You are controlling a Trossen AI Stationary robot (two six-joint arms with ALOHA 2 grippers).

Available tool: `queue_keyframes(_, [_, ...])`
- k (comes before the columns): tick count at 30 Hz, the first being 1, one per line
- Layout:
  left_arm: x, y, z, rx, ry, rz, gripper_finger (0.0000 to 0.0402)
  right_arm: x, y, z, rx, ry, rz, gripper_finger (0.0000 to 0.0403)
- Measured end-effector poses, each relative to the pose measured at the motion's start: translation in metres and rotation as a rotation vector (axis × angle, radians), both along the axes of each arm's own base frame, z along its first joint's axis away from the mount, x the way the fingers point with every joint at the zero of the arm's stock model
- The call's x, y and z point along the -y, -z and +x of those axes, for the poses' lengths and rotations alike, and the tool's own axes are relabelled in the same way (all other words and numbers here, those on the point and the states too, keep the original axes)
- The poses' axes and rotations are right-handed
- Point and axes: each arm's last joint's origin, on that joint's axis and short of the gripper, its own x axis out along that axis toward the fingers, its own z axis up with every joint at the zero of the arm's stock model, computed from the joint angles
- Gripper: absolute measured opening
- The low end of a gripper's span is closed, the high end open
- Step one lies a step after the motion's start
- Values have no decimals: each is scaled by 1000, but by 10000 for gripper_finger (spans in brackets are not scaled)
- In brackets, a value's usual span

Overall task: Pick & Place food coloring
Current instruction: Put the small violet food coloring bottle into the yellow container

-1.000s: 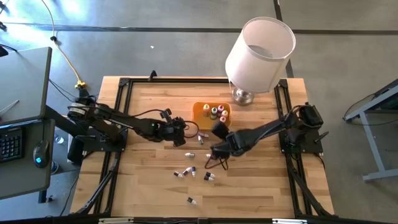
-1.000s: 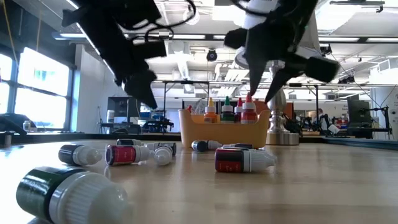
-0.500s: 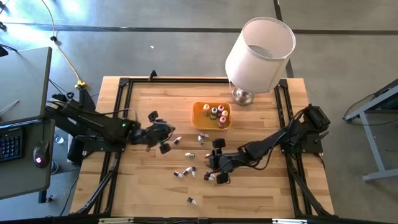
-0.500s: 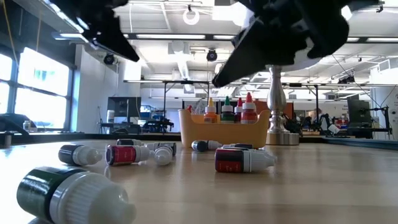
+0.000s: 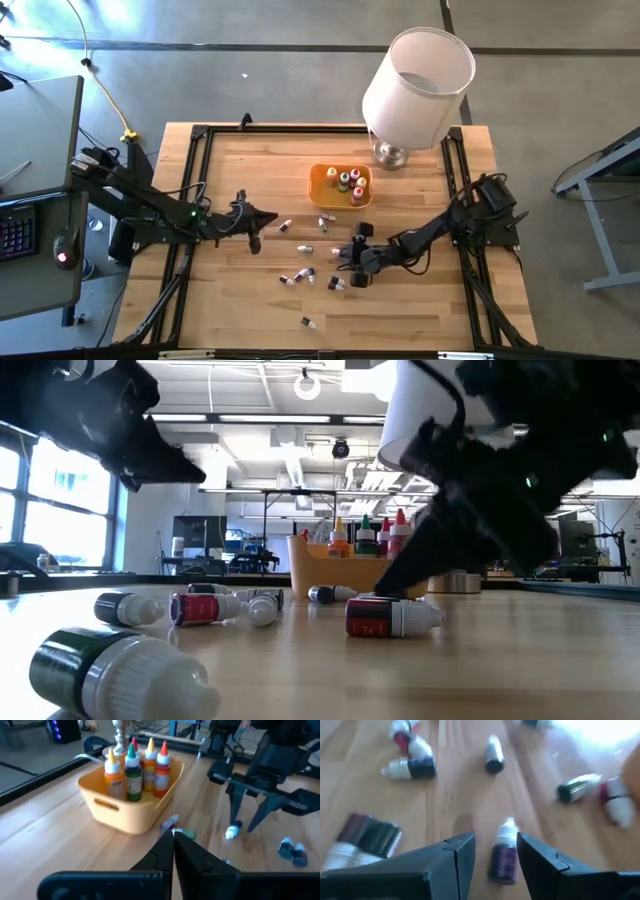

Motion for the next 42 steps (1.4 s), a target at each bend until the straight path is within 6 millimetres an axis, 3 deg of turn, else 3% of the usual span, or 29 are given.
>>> queue_keyframes(8, [1,3,0,-13,57,-24,9,6,30,3,-56,45,-32,137])
queue_keyframes(16, [2,3,0,-8,52,-27,9,8,28,8,-19,-21,-77,67])
queue_keyframes(21, [1,3,0,-5,44,-24,9,15,23,14,34,-35,-107,67])
queue_keyframes(23, [1,3,0,-5,37,-23,9,24,15,18,81,-9,-162,67])
queue_keyframes(27, [1,3,0,-6,39,-24,9,48,-30,34,219,159,-320,67])
queue_keyframes(30, [1,3,0,-7,44,-25,9,73,-48,37,183,269,-465,70])
queue_keyframes(32, [1,3,0,-6,47,-27,9,90,-58,39,173,290,-459,77])
queue_keyframes(34, [1,3,0,-5,43,-25,9,106,-59,42,160,279,-370,79])
queue_keyframes(37, [1,3,0,-4,39,-24,9,122,-42,40,36,216,-282,78])
queue_keyframes(42, [1,3,0,-10,37,-18,11,128,-43,40,21,225,-289,87])
